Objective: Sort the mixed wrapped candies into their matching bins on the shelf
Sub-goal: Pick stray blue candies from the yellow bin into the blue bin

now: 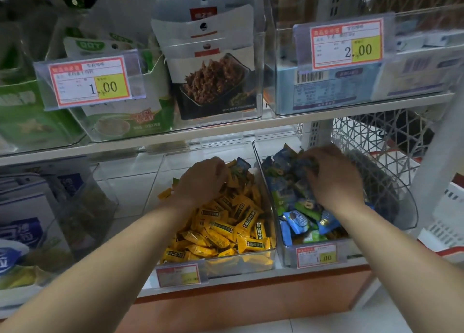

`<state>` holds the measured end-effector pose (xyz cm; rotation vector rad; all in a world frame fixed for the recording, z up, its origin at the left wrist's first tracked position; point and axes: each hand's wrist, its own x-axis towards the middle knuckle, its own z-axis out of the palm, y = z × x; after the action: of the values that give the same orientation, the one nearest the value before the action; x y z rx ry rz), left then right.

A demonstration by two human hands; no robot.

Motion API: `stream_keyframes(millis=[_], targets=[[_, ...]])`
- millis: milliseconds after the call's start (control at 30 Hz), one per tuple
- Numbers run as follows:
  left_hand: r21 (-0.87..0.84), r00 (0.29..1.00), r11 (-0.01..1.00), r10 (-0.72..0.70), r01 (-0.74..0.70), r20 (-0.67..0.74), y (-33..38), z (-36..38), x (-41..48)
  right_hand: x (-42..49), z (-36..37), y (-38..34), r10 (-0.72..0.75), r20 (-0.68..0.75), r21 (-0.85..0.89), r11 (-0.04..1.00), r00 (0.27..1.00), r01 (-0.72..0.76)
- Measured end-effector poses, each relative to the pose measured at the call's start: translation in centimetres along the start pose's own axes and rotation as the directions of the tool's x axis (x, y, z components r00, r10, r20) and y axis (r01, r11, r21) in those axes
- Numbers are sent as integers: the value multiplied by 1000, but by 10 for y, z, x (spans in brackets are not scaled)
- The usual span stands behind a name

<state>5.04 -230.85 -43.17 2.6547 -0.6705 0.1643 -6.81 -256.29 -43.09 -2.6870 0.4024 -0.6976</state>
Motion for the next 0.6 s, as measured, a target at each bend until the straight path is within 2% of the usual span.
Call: stream_keyframes(millis=[67,100,167,200,267,333,367,500,600], targets=[[-35,1000,999,-11,10,-11,-2,10,19,-1,2,6,33,99,-131,991,994,-20],[-43,1000,999,-30,29,-9,-2,15,29,-1,2,5,38,70,-154,988,997,-27],[-70,995,993,-91,94,48,2,25,48,2,0,-5,30,-13,-109,994,999,-31],[-79,986,987,-132,140,98,4,31,55,3,1,-13,-1,-7,-57,998,1000,0],[5,968,980,-195,197,158,7,40,62,1,9,-31,-111,82,52,993,990,107],[107,970,976,-202,188,137,8,47,64,-3,21,-44,-174,215,97,983,961,157],[105,976,979,-184,172,113,8,48,63,-4,28,-48,-176,274,97,983,945,155],[-54,998,997,-49,51,47,-1,45,52,-5,38,-50,-135,361,100,989,923,106],[-155,995,984,-85,92,50,-15,39,43,-4,39,-48,-135,362,93,990,922,109]])
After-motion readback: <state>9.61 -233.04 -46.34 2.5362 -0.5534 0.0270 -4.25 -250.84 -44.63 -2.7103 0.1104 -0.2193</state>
